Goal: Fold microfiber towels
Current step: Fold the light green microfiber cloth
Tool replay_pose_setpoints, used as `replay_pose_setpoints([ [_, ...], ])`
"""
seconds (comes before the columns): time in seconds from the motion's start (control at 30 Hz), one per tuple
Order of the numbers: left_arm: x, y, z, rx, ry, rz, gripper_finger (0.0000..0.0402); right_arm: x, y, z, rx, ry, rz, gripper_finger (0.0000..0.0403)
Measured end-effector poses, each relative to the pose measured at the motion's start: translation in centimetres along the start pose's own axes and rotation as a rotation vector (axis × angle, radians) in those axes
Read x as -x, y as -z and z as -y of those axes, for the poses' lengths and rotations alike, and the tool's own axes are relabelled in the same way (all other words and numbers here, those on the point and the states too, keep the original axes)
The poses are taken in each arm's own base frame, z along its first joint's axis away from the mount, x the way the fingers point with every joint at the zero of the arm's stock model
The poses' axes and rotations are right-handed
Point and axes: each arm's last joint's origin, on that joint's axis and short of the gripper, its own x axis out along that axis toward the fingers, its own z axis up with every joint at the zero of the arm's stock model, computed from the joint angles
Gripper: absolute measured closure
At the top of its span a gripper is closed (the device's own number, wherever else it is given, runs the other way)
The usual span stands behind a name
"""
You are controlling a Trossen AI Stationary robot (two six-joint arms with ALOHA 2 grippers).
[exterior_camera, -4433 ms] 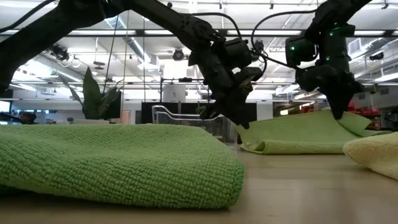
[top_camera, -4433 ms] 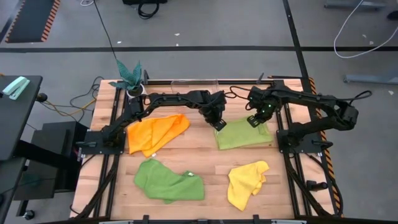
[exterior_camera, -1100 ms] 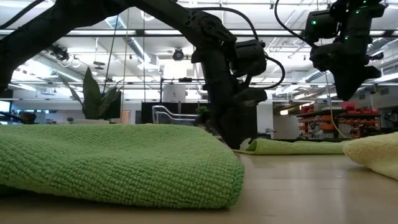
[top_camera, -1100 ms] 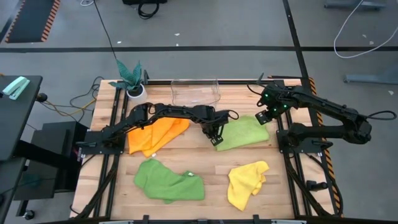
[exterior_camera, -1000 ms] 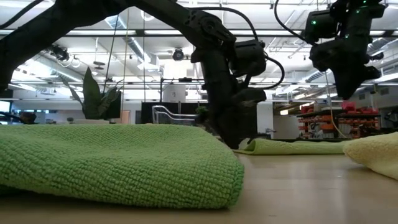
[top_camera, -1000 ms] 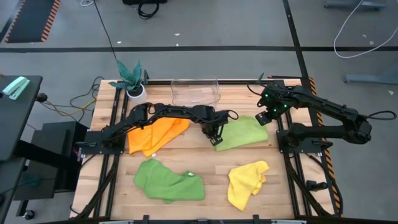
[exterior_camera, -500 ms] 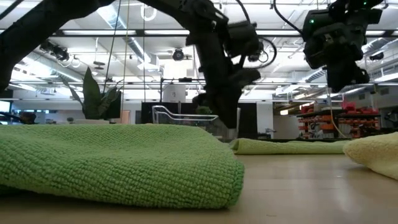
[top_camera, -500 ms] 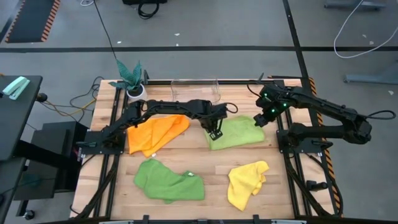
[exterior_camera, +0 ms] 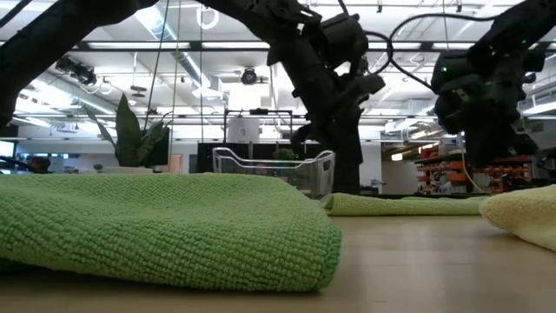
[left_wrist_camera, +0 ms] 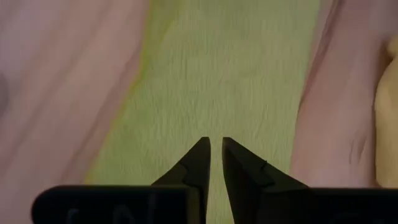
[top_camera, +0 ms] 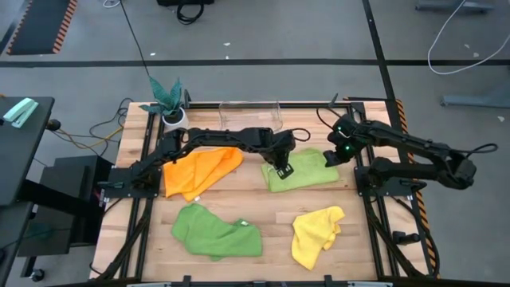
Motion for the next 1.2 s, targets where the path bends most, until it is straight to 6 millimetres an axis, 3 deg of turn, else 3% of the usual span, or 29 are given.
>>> replay_pose_setpoints([
  [0.5,-3.4,1.2,-1.1,0.037,0.011,-0.097,0.0356,0.4,-1.2,1.0,-0.072,-0.036,0.109,0.0300],
  [1.2,-4.0,3.2,-2.0,0.049,-0.069,-0.283,0.0358,0.4,-1.1,1.0,-0.054,-0.065,0.089,0.0300],
])
